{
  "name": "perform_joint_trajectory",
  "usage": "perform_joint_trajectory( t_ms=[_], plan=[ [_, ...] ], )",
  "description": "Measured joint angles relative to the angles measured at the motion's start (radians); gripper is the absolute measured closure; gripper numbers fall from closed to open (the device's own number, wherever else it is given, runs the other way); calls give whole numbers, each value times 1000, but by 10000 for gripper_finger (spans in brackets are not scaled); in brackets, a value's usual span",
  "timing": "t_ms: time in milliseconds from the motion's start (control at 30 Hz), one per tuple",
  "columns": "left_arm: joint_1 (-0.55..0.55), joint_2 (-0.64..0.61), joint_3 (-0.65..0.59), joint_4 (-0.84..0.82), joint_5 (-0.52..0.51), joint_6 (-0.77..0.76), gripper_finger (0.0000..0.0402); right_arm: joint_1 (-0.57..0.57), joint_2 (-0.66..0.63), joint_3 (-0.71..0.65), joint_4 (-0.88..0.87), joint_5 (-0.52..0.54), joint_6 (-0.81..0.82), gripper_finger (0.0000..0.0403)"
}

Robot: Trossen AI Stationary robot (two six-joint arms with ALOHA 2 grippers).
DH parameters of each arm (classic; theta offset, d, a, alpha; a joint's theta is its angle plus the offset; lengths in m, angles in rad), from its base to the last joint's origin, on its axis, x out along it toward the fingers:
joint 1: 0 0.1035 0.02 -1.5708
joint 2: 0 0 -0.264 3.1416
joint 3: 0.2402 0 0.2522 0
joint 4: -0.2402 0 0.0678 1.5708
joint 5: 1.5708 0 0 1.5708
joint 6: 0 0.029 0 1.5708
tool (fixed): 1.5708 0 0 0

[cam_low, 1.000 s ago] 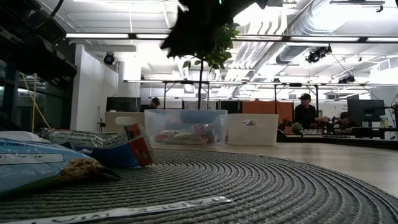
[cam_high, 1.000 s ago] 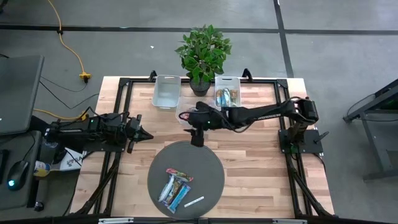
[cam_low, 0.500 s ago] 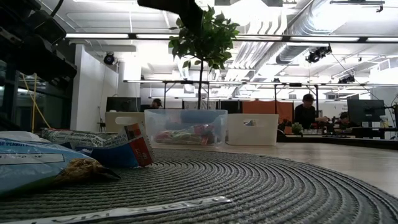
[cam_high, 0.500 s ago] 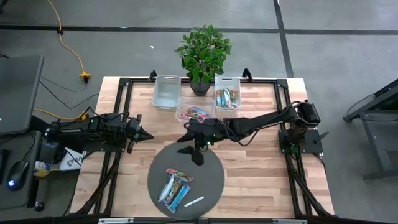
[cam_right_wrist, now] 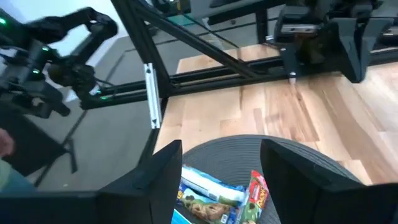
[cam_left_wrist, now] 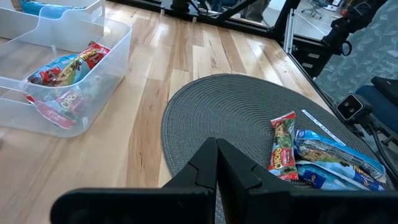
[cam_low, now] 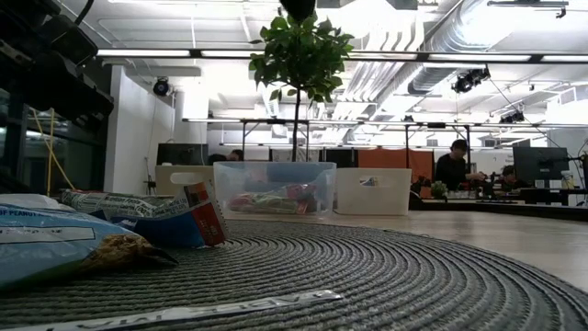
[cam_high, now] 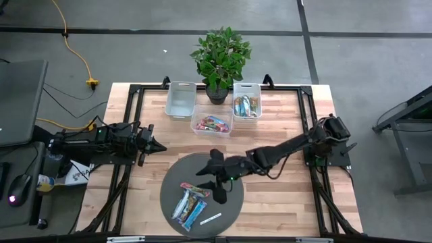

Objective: Pick and place Granola Bars by type
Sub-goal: Put the red granola bar into the transparent bin

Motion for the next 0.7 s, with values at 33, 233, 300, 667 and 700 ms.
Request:
perform_joint_trajectory(
  t_ms=[33, 233, 300, 667, 700],
  plan=[
    [0, 0, 0, 0, 0, 0, 401, 10, 5, 0, 0, 25, 0, 203],
    [0, 0, 0, 0, -5, 0, 401, 51, 55, 0, -17, 102, 5, 202],
    [0, 0, 0, 0, -5, 0, 401, 58, 78, 0, -12, 105, 4, 203],
    [0, 0, 0, 0, -3, 0, 401, 60, 195, 0, -17, 144, -5, 201],
    [0, 0, 0, 0, -3, 0, 401, 60, 204, 0, -21, 133, -13, 201]
  ],
)
